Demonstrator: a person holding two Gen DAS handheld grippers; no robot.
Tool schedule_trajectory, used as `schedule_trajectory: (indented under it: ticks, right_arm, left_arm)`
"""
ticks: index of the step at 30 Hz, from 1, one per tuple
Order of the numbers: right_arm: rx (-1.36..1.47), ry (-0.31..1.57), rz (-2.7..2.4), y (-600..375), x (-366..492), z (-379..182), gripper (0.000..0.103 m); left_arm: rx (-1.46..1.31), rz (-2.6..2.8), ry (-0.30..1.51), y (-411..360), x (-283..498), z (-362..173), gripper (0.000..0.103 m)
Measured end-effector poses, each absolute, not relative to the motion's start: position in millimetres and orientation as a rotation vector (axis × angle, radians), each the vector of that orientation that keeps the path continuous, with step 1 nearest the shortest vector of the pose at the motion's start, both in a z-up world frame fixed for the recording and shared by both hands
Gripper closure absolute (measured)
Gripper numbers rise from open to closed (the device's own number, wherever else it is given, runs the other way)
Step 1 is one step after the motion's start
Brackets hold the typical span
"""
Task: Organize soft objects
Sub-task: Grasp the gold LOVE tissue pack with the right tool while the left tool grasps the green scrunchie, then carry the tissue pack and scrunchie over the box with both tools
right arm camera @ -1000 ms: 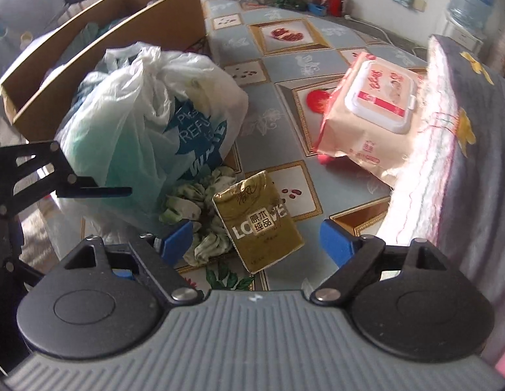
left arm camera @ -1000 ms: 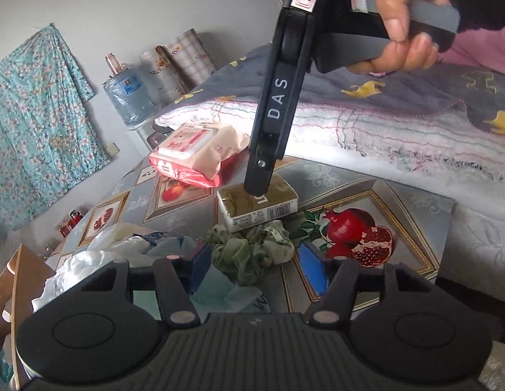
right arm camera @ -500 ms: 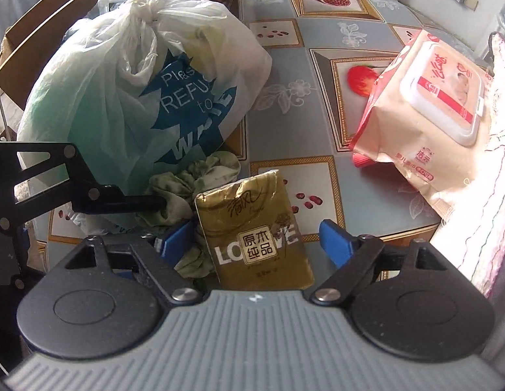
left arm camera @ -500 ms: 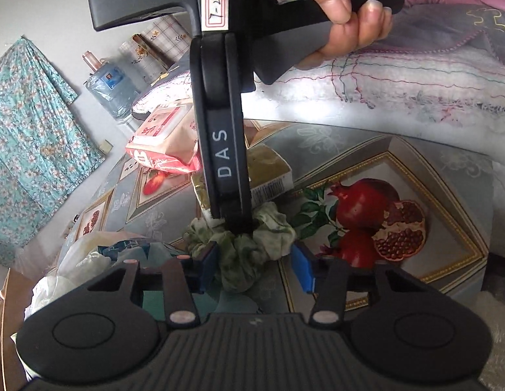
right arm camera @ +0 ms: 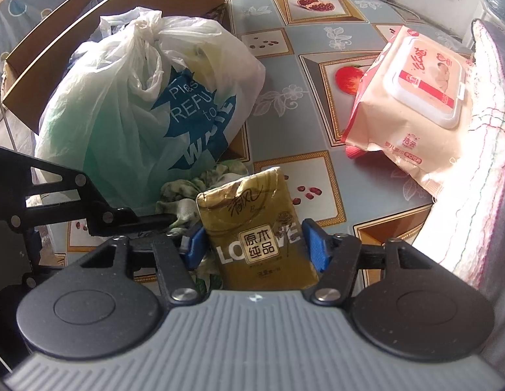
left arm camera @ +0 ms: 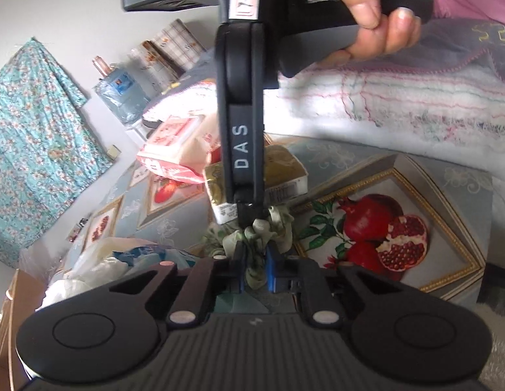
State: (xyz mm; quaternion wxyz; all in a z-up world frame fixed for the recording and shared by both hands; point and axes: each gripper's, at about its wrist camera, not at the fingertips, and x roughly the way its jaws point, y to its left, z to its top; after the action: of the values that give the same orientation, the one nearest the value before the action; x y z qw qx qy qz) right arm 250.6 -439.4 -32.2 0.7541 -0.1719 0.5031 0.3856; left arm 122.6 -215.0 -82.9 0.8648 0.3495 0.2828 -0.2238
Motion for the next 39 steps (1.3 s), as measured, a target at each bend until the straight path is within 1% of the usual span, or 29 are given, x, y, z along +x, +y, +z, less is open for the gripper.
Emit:
schedule_trajectory:
  ticks: [4, 13, 19, 23, 27, 30, 35, 39]
  right_arm:
    - [-0.361, 1.058, 0.815, -443, 236, -6, 0.043]
    - [-0.313, 0.909, 0.824, -421, 195, 81, 0.043]
    - [-0.246, 0.864, 0.906, -362, 187, 113, 0.043]
    - [-0.231, 0.842, 1.007, -299, 185, 126, 0.043]
    - [-0.265, 0.834, 1.096, -225, 183, 132, 0.043]
    - [-0.317, 0.873, 1.137, -166, 183, 126, 0.043]
    - [-0.426, 1.015, 1.125, -84, 193, 102, 0.043]
    - [-0.467, 1.144, 1.074, -47, 209, 77, 0.043]
  left_arm:
    - [0.694, -0.44, 0.54, -208, 113, -64, 0.091]
    - [0.615, -0.33, 0.37, -170, 67, -5, 0.091]
    - [0.557, -0.191, 0.329, -121, 48, 26, 0.091]
    - [0.537, -0.075, 0.323, -76, 35, 40, 0.091]
    - [0.515, 0.031, 0.353, -27, 30, 49, 0.091]
    - [0.473, 0.079, 0.412, 9, 32, 51, 0.091]
    - [0.353, 0.071, 0.541, 60, 42, 43, 0.091]
    - [0.288, 0.037, 0.634, 84, 42, 29, 0.091]
